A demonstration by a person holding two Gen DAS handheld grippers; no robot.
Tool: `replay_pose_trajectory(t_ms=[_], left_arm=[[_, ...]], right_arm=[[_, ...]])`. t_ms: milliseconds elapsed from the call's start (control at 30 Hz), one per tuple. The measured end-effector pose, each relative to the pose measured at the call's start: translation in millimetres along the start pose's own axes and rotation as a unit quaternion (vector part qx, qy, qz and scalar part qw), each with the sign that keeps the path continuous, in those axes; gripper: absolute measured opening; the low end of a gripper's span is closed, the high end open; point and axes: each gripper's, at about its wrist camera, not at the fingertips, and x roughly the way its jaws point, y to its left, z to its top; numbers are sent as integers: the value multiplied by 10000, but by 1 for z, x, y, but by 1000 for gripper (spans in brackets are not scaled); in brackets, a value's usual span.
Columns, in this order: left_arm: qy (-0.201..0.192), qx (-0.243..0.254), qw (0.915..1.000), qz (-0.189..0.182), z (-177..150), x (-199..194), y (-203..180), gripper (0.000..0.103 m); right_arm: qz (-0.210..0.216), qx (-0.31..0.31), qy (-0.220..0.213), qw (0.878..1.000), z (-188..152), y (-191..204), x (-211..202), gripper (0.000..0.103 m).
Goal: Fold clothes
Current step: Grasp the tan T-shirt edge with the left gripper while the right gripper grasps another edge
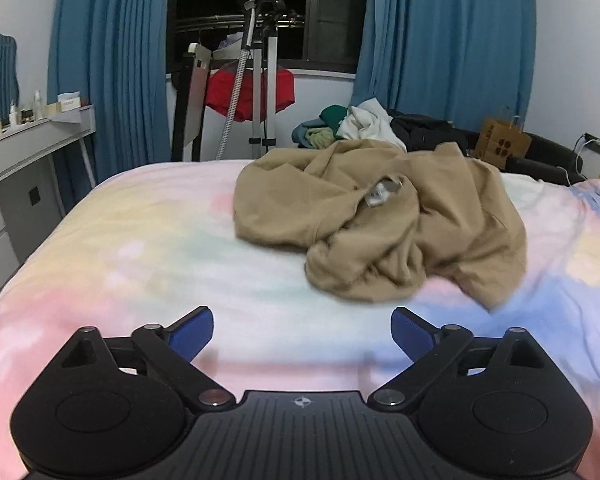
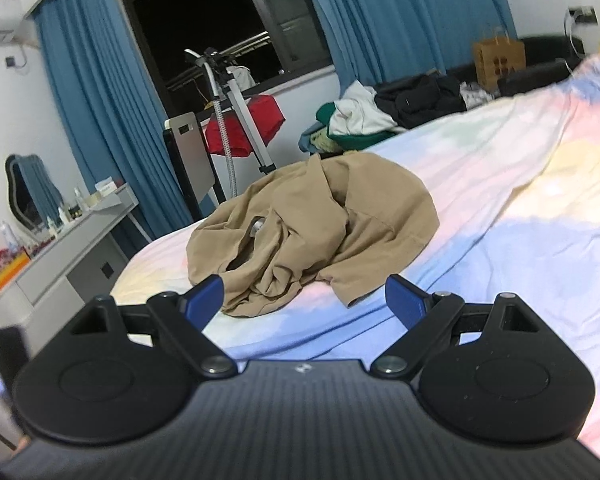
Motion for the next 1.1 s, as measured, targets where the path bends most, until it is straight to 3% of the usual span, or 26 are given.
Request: replay_pose_trajectory(t_ms=[200,300,400,467,533,633,933,1100], left_arm=[[-164,568,9981,180,37,77,-13,86],[-228,589,9979,155,44,87,-18,77],[-296,566,9979,113,49,91,-23,54],[-342,551,9979,85,53,94,-26,24],[-388,536,9978,57,56,96,-29,12],[-457,513,9976,16,61,100,-34,7],[-995,228,9937,-456,78,-37,-12,5],[-1167,61,9907,-691,66,-109,-1,5]], right_arm=[[-198,352,154,9991,4,-26,26,89],[-326,615,181,9974,6,-42,40,89],[-448,728,287,9959,5,-53,57,89],[-459,776,366,9953,3,-56,66,89],[-468,709,419,9955,0,-57,72,89],[-393,614,476,9962,-2,-53,77,89],[-78,222,151,9996,0,-33,56,89],[222,62,102,9997,5,-19,39,89]])
